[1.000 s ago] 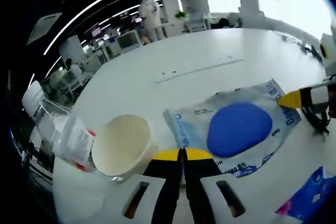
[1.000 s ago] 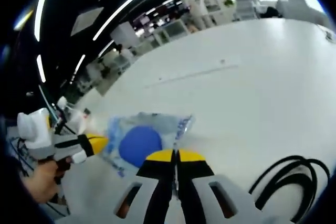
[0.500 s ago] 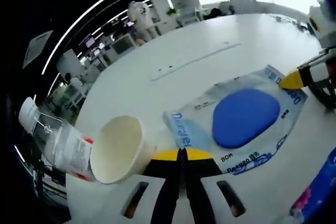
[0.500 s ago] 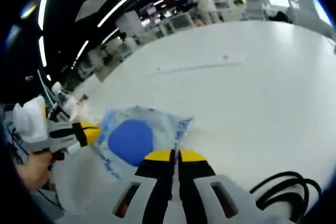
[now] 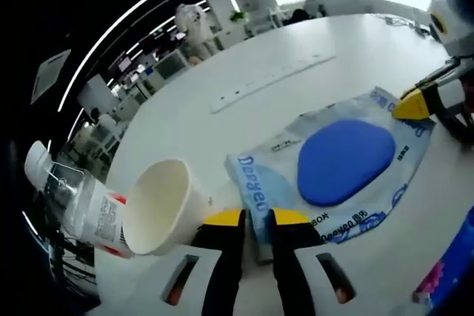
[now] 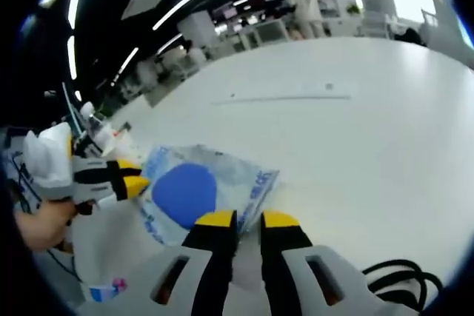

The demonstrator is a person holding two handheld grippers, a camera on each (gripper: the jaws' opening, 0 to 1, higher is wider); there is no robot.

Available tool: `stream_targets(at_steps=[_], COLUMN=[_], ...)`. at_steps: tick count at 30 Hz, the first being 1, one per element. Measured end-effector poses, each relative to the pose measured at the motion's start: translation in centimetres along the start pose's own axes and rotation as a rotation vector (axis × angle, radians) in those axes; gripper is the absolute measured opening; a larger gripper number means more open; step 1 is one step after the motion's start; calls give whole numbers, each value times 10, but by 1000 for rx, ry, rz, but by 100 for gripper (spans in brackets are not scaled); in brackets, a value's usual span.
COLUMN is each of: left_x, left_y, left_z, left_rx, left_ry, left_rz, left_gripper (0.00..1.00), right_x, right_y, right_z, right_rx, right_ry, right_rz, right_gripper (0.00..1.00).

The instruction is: Arrange the tabletop items into an orderly group along one side of the table until the central work area is clear of visible clutter.

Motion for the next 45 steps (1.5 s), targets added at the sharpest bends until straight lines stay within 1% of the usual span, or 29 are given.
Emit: stream_targets(at_steps=[2,5,7,8,9,10,12,13,15,16,17,18,19,20,21,22,23,24,26,29,32,35,40,45], left_x=[-1,-1,-1,0,2,3,5,6,1,-7,-12,-20,-24,-28,-30,-33,-36,-37,-35,-29,-22,-18,-5,11], left_y=[0,-2,-3,-3,-3,-4,-6,-6,-5,-1,0,3,6,8,8,7,4,3,-2,-10,-17,-20,-26,-41], left_z=[-4,-12,-16,-20,-25,-29,-40,-45,-56,-60,-62,-65,-69,-73,-75,-78,-81,-82,-85,-88,-93,-97,-114,-131], left_rx=[-8,-16,-23,-32,-53,-64,-82,-97,-141,-175,-188,-219,-264,-302,-310,-318,-304,-305,-290,-279,-282,-274,-290,-291], left_ry=[-3,-1,1,0,-11,-24,-49,-52,-80,-132,-172,-225,-260,-285,-299,-324,-349,-360,-364,-365,-349,-338,-303,-273], left_rz=[-17,-35,-40,-60,-109,-159,-253,-261,-256,-250,-267,-280,-292,-315,-323,-341,-340,-343,-335,-358,-358,-351,-354,-370], left_gripper=[17,16,16,16,16,17,18,18,22,28,40,51,65,83,94,100,98,99,100,100,100,100,100,100], right_x=[2,8,11,14,16,20,24,27,28,28,28,28,27,25,23,21,18,15,8,-1,-8,-11,-11,-12], right_y=[0,-1,0,2,3,5,9,11,11,11,11,10,9,9,8,6,3,1,-5,-14,-23,-29,-33,-38], right_z=[-3,-8,-15,-19,-22,-29,-39,-48,-62,-65,-73,-79,-88,-93,-100,-105,-110,-114,-123,-137,-148,-155,-166,-178], right_rx=[-12,-29,-49,-76,-93,-125,-178,-211,-243,-250,-272,-285,-304,-327,-352,-354,-358,-362,-369,-391,-395,-393,-401,-404], right_ry=[-6,14,14,17,28,46,58,64,50,49,52,55,56,57,60,52,39,29,6,-14,-34,-46,-58,-66], right_rz=[-21,-39,-41,-51,-60,-74,-89,-107,-133,-134,-141,-139,-134,-129,-124,-121,-131,-141,-149,-117,-101,-92,-87,-94], right_gripper=[21,22,24,27,28,28,29,30,35,38,42,45,50,60,67,74,81,84,91,100,100,100,100,100])
Point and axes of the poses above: the point that each gripper's makers call its tool centre point, and the gripper's own axes: z roughly forward along the fingers, x roughly to its left, y roughly out of its top, the point moved 6 cm from there along -z, roughly backward along the fingers, and after that the axes turned 15 degrees about x, right-handed, at the moved point
